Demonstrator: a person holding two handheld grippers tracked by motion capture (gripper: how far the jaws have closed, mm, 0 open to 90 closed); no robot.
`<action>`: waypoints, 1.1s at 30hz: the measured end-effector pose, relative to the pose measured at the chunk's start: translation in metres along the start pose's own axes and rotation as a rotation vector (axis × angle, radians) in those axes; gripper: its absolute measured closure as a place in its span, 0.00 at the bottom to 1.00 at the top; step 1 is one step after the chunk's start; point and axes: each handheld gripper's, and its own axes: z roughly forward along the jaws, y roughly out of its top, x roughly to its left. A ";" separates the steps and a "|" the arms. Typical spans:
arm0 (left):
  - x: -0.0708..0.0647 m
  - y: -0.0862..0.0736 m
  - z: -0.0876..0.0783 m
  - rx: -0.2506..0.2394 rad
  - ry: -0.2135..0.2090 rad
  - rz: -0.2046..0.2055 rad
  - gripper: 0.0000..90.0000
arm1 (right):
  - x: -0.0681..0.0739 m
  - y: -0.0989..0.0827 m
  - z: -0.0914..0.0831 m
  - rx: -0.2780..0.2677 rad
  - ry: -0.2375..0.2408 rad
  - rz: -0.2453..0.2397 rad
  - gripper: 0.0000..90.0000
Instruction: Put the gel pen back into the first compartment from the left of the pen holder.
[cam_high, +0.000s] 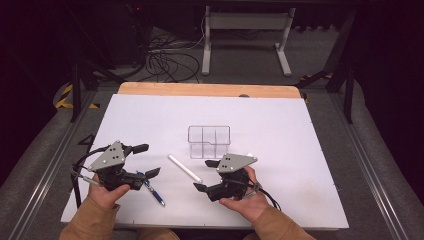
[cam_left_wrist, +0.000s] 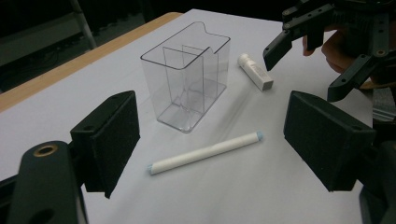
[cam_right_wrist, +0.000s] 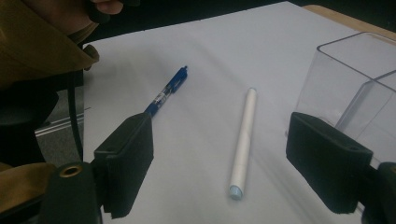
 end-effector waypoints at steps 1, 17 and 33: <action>0.000 0.000 0.000 0.000 0.001 0.001 0.21 | 0.000 0.000 0.000 0.000 0.000 0.000 0.26; -0.001 -0.002 -0.007 0.003 0.027 -0.009 0.21 | 0.007 0.007 0.024 0.080 0.068 0.086 0.33; 0.002 -0.004 -0.010 0.005 0.043 -0.016 0.22 | 0.025 0.013 0.062 0.137 0.101 0.083 0.43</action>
